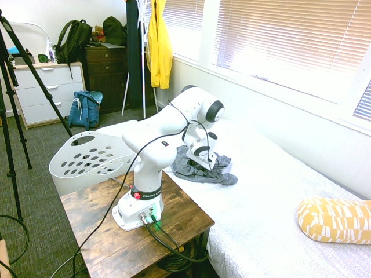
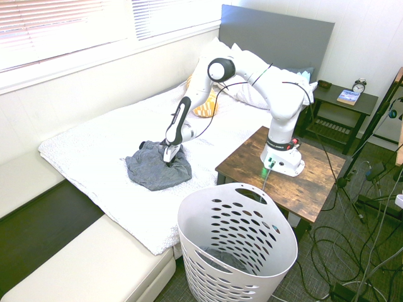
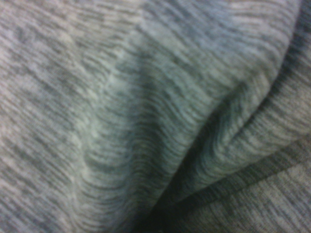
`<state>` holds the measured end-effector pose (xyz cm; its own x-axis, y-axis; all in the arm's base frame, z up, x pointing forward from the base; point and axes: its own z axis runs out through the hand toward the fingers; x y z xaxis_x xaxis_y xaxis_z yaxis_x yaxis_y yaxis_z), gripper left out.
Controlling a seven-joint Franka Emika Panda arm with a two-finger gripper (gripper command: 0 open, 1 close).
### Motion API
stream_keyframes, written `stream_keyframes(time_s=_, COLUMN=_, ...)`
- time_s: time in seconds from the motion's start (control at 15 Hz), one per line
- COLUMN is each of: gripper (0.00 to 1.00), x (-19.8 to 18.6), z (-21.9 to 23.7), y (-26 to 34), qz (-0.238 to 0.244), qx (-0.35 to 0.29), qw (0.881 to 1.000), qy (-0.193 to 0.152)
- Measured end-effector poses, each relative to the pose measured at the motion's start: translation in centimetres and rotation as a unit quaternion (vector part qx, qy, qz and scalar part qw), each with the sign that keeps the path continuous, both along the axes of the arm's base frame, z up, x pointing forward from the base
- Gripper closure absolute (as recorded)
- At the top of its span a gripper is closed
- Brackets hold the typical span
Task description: Put my clothes in the laundry bag
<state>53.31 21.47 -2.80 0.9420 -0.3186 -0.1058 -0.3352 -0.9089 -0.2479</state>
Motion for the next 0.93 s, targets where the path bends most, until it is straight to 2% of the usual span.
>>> stream_keyframes(time_s=0.93, gripper=1.00, x=0.34, z=-0.12, y=0.01, qz=0.011, qx=-0.027, qw=1.000, qy=-0.011)
